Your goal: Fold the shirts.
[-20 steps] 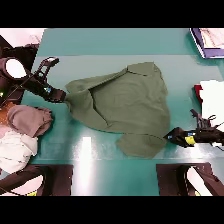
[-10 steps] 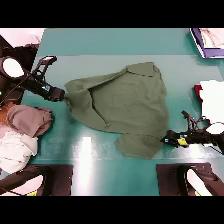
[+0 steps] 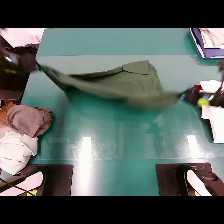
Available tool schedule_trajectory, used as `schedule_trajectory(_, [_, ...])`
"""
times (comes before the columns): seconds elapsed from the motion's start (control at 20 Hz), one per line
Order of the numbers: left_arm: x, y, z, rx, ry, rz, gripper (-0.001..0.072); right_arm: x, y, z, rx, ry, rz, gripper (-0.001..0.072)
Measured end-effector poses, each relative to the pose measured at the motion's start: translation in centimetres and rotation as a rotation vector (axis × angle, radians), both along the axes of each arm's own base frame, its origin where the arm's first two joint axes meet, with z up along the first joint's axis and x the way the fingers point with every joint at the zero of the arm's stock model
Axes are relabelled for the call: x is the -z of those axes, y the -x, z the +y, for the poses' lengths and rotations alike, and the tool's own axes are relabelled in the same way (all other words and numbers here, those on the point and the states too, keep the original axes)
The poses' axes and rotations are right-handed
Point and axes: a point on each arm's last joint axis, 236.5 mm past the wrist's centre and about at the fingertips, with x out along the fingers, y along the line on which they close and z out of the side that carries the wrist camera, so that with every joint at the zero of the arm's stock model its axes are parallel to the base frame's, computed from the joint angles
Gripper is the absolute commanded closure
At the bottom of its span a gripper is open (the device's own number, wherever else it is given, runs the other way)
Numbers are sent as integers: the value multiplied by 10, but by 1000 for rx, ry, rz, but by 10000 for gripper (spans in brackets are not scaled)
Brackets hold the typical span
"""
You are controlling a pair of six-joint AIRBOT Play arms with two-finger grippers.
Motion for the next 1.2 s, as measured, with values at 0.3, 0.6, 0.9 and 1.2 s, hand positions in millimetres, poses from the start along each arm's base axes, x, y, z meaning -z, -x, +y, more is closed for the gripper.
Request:
schedule_trajectory(0.3, [-192,38,-13,55,-12,-461,683,-216,-29,-7,4,99,-469,695])
schedule_trajectory(0.6, [-296,130,-32,55,-89,-790,684,-361,49,-5,43,275,-833,696])
schedule_trajectory(0.9, [-355,221,-49,30,-132,-1037,685,-409,135,-20,170,443,-993,697])
schedule_trajectory(1.2, [-299,192,-41,28,-117,-850,684,-371,103,-39,176,477,-794,698])
